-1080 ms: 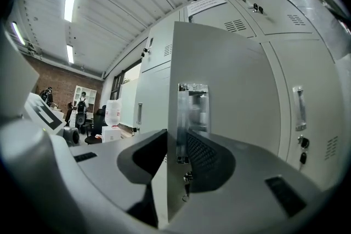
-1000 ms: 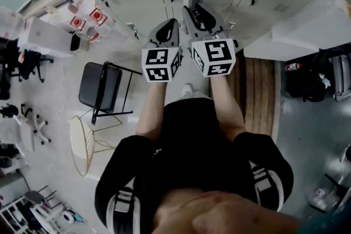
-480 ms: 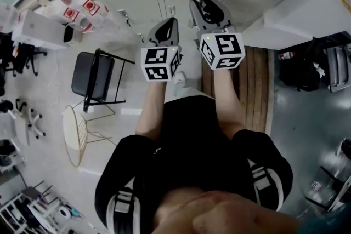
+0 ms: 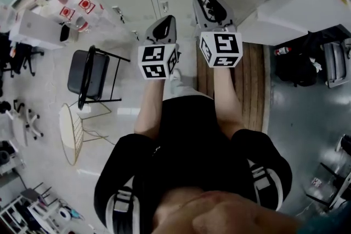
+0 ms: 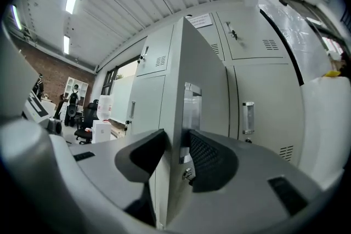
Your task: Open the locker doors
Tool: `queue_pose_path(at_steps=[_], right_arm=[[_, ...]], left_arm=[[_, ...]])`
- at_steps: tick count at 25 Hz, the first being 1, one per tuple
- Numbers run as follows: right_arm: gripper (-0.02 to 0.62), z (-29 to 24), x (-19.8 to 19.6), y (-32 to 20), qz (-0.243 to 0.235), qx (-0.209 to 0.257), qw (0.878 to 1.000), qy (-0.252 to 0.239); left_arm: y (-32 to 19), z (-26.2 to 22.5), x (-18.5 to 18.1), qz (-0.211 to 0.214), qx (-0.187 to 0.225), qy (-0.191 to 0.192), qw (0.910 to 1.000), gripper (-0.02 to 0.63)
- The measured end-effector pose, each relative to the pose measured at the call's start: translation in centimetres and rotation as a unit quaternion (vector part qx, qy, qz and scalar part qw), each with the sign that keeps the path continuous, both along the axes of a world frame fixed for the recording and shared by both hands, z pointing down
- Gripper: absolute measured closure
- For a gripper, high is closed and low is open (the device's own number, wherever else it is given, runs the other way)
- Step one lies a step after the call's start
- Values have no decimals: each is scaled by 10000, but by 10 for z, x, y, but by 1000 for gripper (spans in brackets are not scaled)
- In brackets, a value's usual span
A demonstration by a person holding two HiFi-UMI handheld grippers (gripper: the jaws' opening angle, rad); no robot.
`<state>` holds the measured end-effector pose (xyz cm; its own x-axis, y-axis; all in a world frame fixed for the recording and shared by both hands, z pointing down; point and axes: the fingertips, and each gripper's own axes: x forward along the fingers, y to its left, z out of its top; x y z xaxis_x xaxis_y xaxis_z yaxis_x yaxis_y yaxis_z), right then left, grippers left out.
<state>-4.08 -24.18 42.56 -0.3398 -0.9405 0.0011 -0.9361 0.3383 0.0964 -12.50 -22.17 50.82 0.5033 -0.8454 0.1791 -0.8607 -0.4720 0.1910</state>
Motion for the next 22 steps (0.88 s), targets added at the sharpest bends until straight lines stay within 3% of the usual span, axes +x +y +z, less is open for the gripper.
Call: queue_pose_path(at_steps=[14,22], right_arm=[[477,4,80,32,776,-61,9969,-92],[488,12,75,52,508,1,9987,-45]], left_arm=[[21,-12,77,557,183,21,9983,597],[35,-21,81,478,291,15,9984,597]])
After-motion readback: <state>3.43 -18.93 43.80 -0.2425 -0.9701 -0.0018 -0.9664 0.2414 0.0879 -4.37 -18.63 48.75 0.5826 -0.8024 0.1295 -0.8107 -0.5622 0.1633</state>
